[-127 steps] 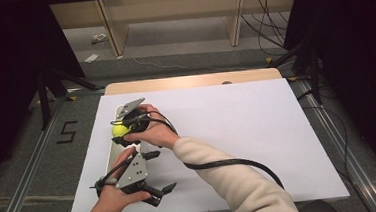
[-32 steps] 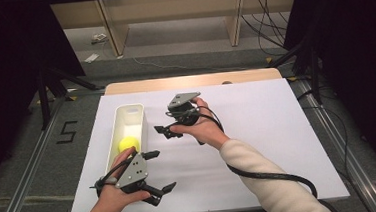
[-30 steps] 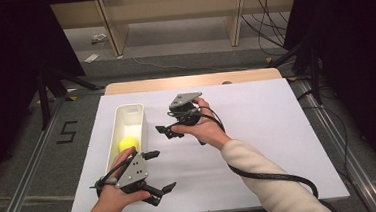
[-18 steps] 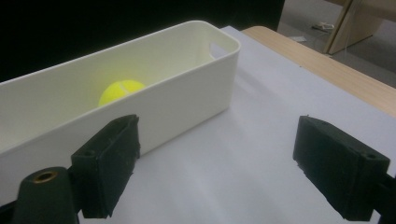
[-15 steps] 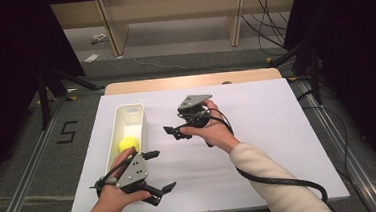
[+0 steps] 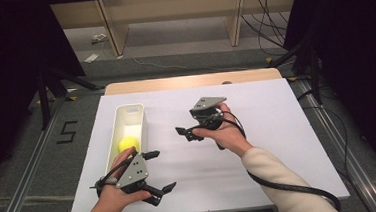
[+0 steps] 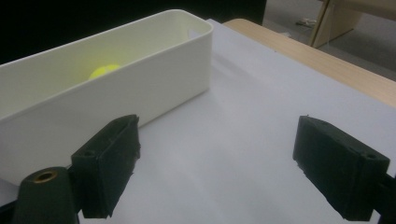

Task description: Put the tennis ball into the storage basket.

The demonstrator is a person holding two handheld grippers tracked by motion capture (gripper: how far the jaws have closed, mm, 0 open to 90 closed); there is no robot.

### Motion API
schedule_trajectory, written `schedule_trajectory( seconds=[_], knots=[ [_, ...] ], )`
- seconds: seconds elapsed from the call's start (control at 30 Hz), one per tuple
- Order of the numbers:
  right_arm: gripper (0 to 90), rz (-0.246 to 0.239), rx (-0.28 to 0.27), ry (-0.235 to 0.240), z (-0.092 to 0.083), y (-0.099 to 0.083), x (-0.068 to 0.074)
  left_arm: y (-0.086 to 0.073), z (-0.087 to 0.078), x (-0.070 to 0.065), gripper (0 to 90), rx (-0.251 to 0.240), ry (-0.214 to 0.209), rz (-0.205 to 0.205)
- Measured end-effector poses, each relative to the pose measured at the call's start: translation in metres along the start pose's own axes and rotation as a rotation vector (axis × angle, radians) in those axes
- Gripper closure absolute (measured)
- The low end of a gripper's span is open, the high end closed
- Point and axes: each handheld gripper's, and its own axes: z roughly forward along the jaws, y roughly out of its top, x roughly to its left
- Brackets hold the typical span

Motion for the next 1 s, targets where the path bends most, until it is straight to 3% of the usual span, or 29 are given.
schedule_trajectory(
  seconds=[0.5,1.0],
  knots=[
    [15.6,0.047,-0.007,-0.043,-0.028,-0.025,-0.013,0.000,0.000,0.000,0.0,0.000,0.005,-0.001],
    [15.6,0.062,-0.022,-0.080,-0.055,-0.042,-0.020,0.000,0.000,0.000,0.0,0.002,0.007,-0.002]
  ],
)
